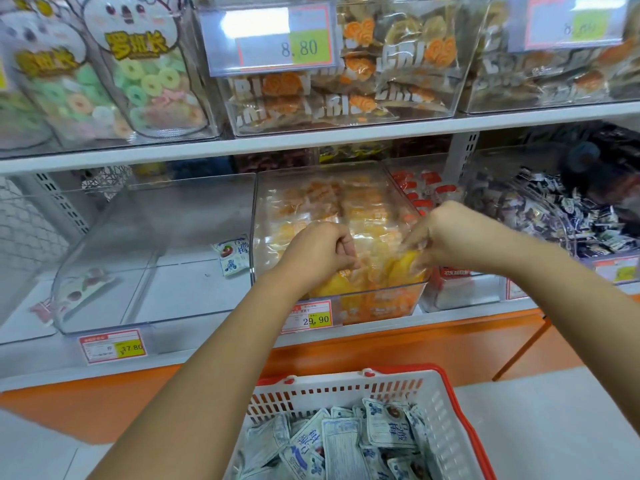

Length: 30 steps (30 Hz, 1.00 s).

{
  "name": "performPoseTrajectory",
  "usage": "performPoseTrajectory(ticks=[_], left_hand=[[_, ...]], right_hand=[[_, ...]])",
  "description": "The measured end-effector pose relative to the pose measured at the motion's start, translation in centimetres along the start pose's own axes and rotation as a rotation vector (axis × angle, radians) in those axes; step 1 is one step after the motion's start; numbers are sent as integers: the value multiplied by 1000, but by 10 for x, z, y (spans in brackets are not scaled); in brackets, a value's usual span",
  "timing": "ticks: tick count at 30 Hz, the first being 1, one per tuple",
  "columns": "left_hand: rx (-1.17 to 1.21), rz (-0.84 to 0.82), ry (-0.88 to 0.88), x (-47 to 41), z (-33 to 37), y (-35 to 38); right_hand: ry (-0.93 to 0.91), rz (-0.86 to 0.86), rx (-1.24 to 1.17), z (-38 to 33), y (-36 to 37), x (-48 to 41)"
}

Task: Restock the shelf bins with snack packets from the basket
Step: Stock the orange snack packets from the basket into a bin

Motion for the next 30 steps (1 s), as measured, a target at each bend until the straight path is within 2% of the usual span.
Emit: performPoseTrajectory(ticks=[3,9,14,22,27,30], left_hand=[[-12,16,13,2,1,-1],[-103,101,88,18,7,-6],[-151,73,83,53,-5,1],[-137,219,124,65,9,12],[-87,157,72,55,7,7],[-105,229,85,66,-5,-15]], right_hand=[[5,-96,179,-14,12,-4],[117,-188,289,-25,18,-10],[186,-175,487,-42,30,-20],[330,-192,299,-12,34,-27],[278,-271,279,-23,43,-10],[192,13,131,-43,18,-10]])
Point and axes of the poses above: each hand's wrist, its own x-axis away from the middle knuckle, its own y-axis out of the palm, z = x × y, the point moved 7 cm from there along -x, towards the middle knuckle, and after that the axes turned 4 degrees about -x, right-handed, at the moved point
